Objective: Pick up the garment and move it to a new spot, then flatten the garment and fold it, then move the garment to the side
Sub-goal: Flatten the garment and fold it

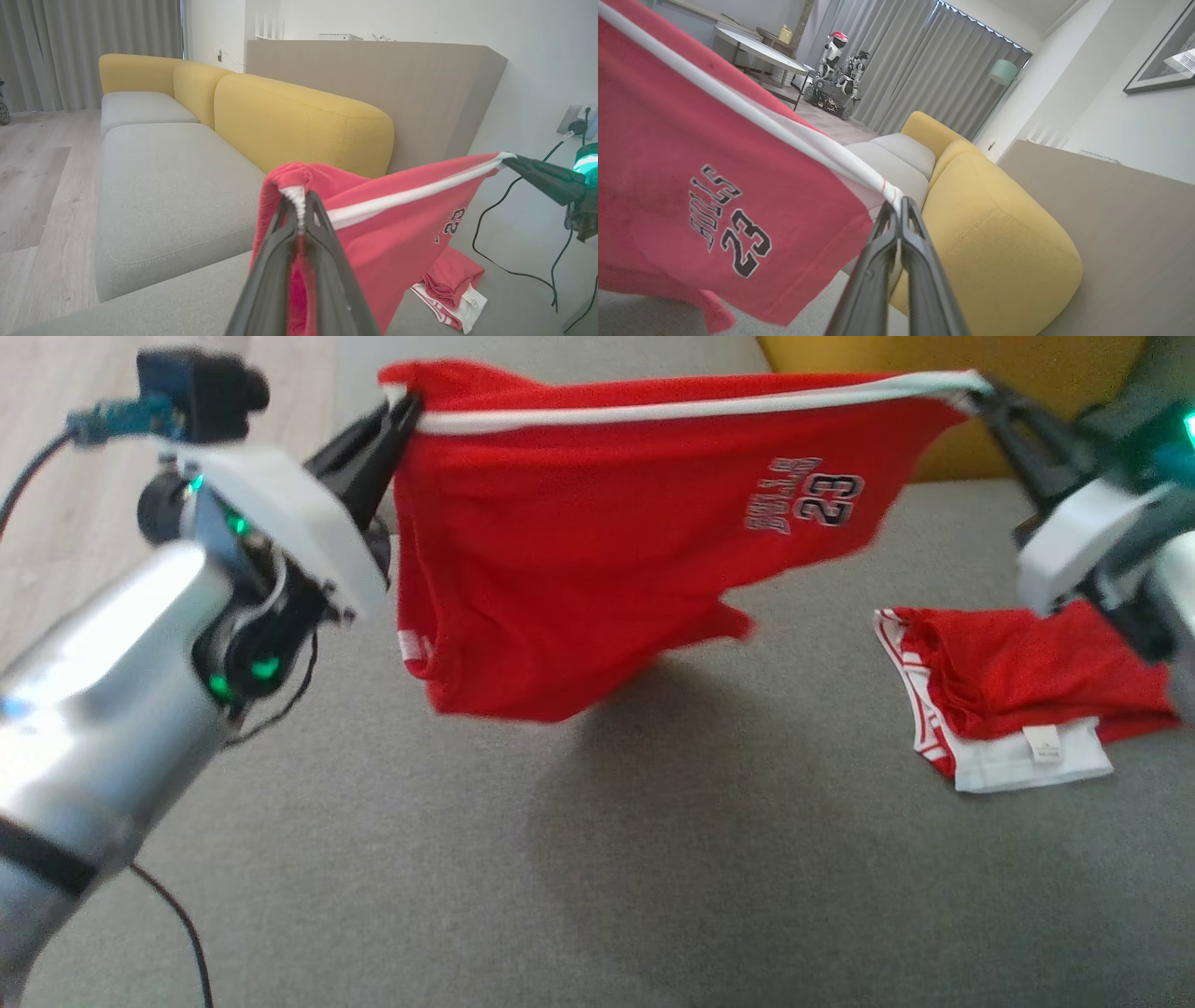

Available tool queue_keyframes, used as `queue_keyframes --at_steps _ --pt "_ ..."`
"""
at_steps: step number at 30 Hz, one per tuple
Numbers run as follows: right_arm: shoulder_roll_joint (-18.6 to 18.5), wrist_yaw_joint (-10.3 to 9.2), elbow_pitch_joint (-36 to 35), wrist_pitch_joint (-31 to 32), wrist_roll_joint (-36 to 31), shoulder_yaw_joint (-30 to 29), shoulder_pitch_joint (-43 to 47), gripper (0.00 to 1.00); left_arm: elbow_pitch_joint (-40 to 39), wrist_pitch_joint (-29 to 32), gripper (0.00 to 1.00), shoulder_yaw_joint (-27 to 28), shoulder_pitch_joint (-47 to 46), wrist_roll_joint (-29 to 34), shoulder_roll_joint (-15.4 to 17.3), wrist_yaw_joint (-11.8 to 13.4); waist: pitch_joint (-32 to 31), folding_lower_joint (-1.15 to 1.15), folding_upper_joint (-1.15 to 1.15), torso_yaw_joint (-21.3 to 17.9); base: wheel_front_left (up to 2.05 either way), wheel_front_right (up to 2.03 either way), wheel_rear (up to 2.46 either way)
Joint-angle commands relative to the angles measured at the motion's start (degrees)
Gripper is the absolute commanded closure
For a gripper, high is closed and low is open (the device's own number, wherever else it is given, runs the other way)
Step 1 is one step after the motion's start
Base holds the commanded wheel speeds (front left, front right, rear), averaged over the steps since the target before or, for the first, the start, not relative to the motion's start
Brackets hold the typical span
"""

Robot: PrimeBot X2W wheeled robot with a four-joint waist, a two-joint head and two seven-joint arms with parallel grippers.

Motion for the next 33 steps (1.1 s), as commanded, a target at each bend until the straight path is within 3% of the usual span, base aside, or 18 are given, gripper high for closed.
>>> queue_keyframes --at_steps 1,5,11,17,21,25,29,33 --pt "-2.79 -0.05 -3.34 1.73 -0.46 -2.54 1.05 1.00 -2.68 -1.01 1.00 3.59 -1.58 -0.76 3.92 1.68 -0.75 0.00 0.00 0.88 0.00 0.00 0.00" --pt "-6.69 -0.05 -12.94 7.50 -1.77 -9.60 5.62 1.00 -11.80 -0.35 1.00 4.51 1.21 -2.38 7.94 4.82 -0.85 0.00 0.00 1.64 0.00 0.00 0.00" --pt "-8.24 -0.05 -29.23 18.04 -3.67 -19.96 13.88 1.00 -23.24 3.25 1.00 3.42 2.66 -1.84 13.91 8.01 0.86 0.00 0.00 1.74 0.00 0.00 0.00" --pt "-8.11 -0.05 -36.94 25.82 -2.70 -21.57 12.11 1.00 -22.08 6.92 1.00 0.99 -2.32 2.73 12.52 7.76 8.21 0.00 0.00 1.18 0.00 0.00 0.00" --pt "-7.24 -0.05 -33.03 26.12 -2.43 -18.28 0.96 1.00 -14.07 6.39 1.00 1.50 -10.99 8.06 8.69 6.22 15.50 0.00 0.00 0.39 0.00 0.00 0.00" --pt "-4.93 -0.05 -22.50 23.03 -3.98 -15.86 -12.66 1.00 -2.69 2.63 1.00 3.75 -21.02 12.24 3.10 5.01 21.60 0.00 0.00 0.63 0.00 0.00 0.00" --pt "-1.02 -0.05 -10.16 17.01 -7.92 -16.12 -23.37 1.00 8.95 -3.70 1.00 5.79 -28.40 15.23 -2.28 4.44 24.54 0.00 0.00 1.08 0.00 0.00 0.00" --pt "3.21 -0.05 -0.31 9.93 -12.91 -17.91 -28.55 1.00 16.91 -7.49 1.00 7.30 -31.85 17.77 -5.86 3.38 25.75 0.00 0.00 1.70 0.00 0.00 0.00"
